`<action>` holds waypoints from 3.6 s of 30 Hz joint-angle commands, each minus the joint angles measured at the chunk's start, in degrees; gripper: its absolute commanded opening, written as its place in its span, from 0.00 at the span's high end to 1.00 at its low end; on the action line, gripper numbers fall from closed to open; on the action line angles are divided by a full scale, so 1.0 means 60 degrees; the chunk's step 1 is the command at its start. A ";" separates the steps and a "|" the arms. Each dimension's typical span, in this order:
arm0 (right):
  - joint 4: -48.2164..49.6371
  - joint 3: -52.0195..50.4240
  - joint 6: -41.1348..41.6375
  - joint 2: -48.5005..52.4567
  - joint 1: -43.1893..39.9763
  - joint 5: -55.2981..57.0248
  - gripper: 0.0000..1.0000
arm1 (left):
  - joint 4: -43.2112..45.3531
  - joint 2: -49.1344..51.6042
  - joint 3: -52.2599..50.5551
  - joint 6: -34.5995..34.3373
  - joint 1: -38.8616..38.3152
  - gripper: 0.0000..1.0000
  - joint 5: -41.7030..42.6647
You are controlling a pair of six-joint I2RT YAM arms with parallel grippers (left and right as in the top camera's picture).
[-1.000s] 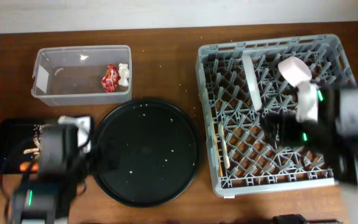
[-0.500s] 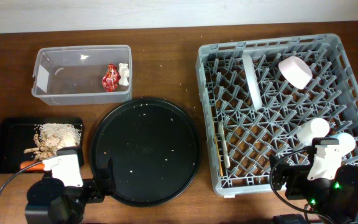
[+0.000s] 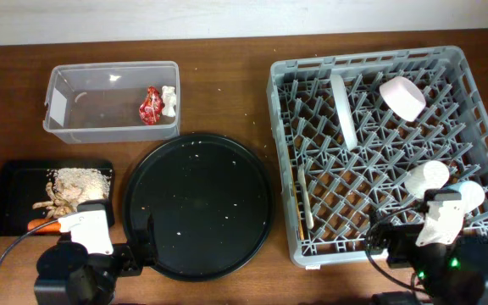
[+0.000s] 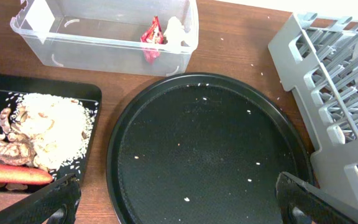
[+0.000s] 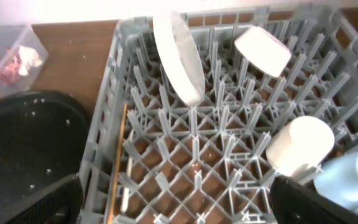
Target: Sort waste into correct bins and load items into the dishwasher rack
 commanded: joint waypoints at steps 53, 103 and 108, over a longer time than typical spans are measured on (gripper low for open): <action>0.8797 -0.8229 -0.1596 -0.3614 -0.1100 -0.0393 0.02 | -0.0095 -0.0747 -0.0627 0.0117 0.0015 0.01 -0.0976; 0.8797 -0.8229 -0.1596 -0.3614 -0.1100 -0.0393 0.02 | 0.9103 -0.4135 -0.8236 0.2182 0.0015 0.01 -0.0463; 0.8797 -0.8229 -0.1596 -0.3614 -0.1100 -0.0393 0.02 | 0.9103 -0.4135 -0.8236 0.2182 0.0015 0.01 -0.0463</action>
